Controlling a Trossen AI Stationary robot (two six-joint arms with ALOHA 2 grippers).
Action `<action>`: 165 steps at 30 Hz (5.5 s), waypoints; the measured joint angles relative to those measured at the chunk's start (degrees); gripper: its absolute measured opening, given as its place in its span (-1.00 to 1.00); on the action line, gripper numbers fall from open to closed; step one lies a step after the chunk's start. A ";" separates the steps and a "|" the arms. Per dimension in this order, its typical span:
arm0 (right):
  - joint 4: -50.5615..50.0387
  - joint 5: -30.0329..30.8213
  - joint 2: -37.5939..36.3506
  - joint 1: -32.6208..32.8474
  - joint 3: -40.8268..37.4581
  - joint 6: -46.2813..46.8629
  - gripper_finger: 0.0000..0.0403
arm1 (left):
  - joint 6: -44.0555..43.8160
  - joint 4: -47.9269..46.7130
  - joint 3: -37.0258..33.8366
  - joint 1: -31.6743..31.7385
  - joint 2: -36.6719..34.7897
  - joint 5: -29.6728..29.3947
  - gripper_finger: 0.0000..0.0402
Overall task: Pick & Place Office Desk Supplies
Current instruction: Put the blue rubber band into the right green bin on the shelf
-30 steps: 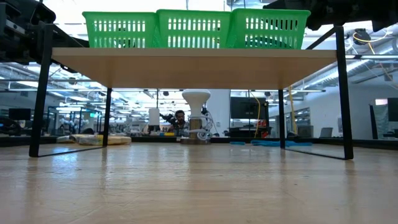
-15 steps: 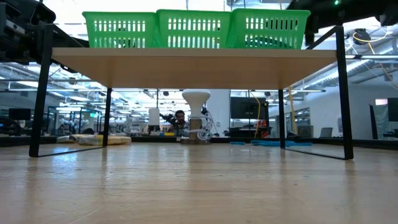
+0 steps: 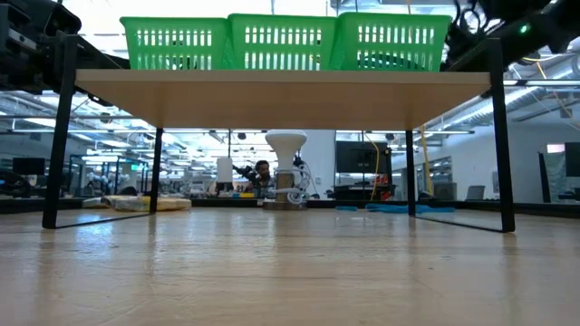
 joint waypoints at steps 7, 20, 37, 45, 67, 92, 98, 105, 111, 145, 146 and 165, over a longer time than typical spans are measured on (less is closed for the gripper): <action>-6.97 -5.08 3.78 -9.36 -0.02 11.38 -0.09 | 0.00 0.00 0.00 0.00 0.01 0.00 -0.78; 0.79 -41.89 21.44 -35.88 -0.02 11.41 -0.09 | 0.00 -0.01 0.00 0.01 0.00 0.00 -0.78; -1.59 -59.28 40.77 -41.79 17.83 2.74 -0.09 | 0.00 0.00 0.00 -0.01 0.01 0.00 -0.78; -16.49 -63.20 51.72 -40.39 34.99 -1.86 -0.09 | 0.00 0.00 0.00 -0.01 0.00 0.00 -0.78; -18.34 -62.61 65.45 -37.13 40.39 -4.18 -0.09 | 0.01 0.00 0.00 0.00 0.01 0.00 -0.78; -18.94 -52.40 65.92 -32.94 40.38 -7.21 -0.71 | 0.00 0.00 -0.02 0.00 0.01 0.00 -0.78; -19.19 -52.38 65.92 -32.92 40.37 -8.11 -0.96 | 0.00 0.00 -0.02 -0.01 0.00 0.00 -0.78; -18.61 -52.15 65.92 -32.90 40.33 -9.71 -1.00 | 0.00 0.00 -0.02 0.01 0.01 0.00 -0.78; -18.17 -50.60 64.92 -33.09 40.19 -10.35 -1.00 | 0.00 0.00 -0.02 -0.01 0.01 0.00 -0.78; -17.57 -49.18 60.82 -28.74 38.33 -13.20 -0.09 | 0.00 0.00 -0.02 -0.01 0.01 0.00 -0.78; -17.47 -49.23 60.82 -28.68 37.97 -13.18 -0.10 | 0.02 0.00 -0.02 -0.01 0.01 0.00 -0.78; -9.54 -49.27 60.75 -27.42 31.03 -13.16 -0.27 | 0.01 0.00 -0.02 -0.01 -0.01 0.00 -0.78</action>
